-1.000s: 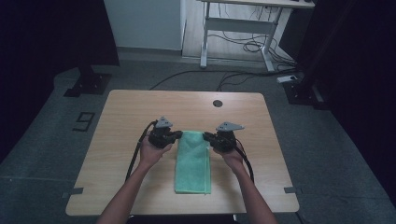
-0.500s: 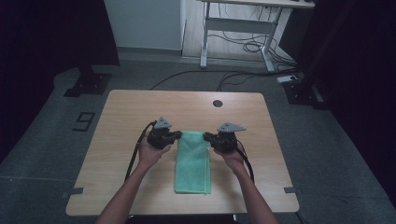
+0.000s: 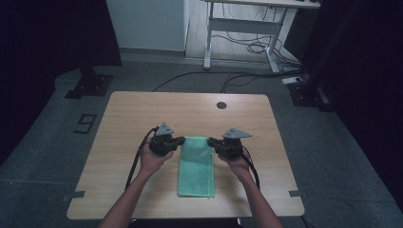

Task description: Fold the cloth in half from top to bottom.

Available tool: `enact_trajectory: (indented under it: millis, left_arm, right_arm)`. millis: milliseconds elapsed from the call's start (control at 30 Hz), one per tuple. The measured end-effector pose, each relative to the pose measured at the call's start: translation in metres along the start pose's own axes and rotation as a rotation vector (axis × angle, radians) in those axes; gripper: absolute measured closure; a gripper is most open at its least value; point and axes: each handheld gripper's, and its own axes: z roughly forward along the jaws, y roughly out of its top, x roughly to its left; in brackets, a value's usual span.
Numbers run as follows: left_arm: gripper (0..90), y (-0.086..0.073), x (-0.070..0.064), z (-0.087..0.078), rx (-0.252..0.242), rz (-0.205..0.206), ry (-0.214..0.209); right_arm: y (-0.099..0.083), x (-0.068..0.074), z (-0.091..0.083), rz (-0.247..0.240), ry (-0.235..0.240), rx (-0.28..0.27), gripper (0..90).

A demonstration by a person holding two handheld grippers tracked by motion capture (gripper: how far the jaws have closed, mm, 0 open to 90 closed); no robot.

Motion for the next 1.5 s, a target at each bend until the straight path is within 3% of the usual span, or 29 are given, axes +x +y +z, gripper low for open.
enact_trajectory:
  millis: [633, 933, 1500]
  left_arm:
    - [87.6, -0.02, -0.013, -0.012, 0.009, 0.026, -0.007]
    - [87.6, -0.026, -0.016, -0.016, 0.005, 0.015, -0.018]
    - [87.6, -0.031, -0.021, -0.018, 0.016, 0.009, -0.029]
  right_arm:
    - [-0.016, 0.014, -0.006, -0.012, 0.035, 0.001, 82.2]
    - [-0.022, 0.022, -0.01, -0.018, 0.052, 0.0, 82.1]
    - [-0.027, 0.025, -0.016, -0.002, 0.06, -0.007, 82.1]
